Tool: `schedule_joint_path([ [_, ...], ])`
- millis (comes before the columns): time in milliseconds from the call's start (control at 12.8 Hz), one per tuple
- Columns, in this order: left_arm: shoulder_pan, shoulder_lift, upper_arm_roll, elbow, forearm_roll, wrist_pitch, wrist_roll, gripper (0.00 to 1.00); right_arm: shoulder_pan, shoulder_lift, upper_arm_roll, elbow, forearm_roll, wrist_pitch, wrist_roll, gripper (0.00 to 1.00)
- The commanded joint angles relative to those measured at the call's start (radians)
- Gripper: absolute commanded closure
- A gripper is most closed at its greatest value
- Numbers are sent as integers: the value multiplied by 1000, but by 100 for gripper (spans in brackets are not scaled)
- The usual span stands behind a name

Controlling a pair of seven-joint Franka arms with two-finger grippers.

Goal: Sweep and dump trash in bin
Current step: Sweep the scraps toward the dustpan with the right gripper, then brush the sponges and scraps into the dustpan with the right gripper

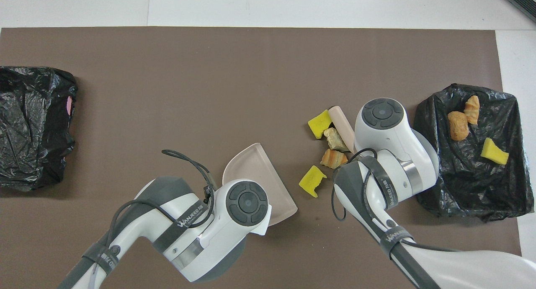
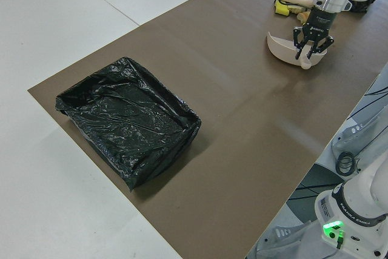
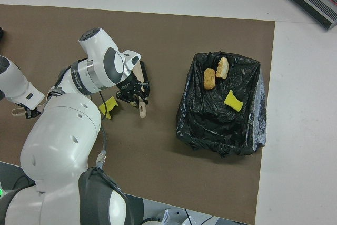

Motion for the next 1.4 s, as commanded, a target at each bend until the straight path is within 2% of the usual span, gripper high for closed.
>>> schedule_joint_path([
  [0, 0, -56, -26, -63, -51, 36, -6, 100, 25, -42, 5, -52, 125, -20, -40, 100],
  [312, -1, -56, -57, -101, -51, 42, -6, 100, 73, -79, 6, -103, 324, -84, -157, 100],
  [779, 15, -47, -54, -98, -51, 44, -3, 100, 90, -136, 6, -173, 597, -148, -152, 100],
  [1012, 22, -44, -52, -92, -49, 42, -2, 100, 67, -144, 5, -169, 686, -249, -151, 100],
  [1324, 22, -42, -52, -90, -45, 42, 7, 100, -13, -209, -6, -120, 691, -383, -108, 100],
])
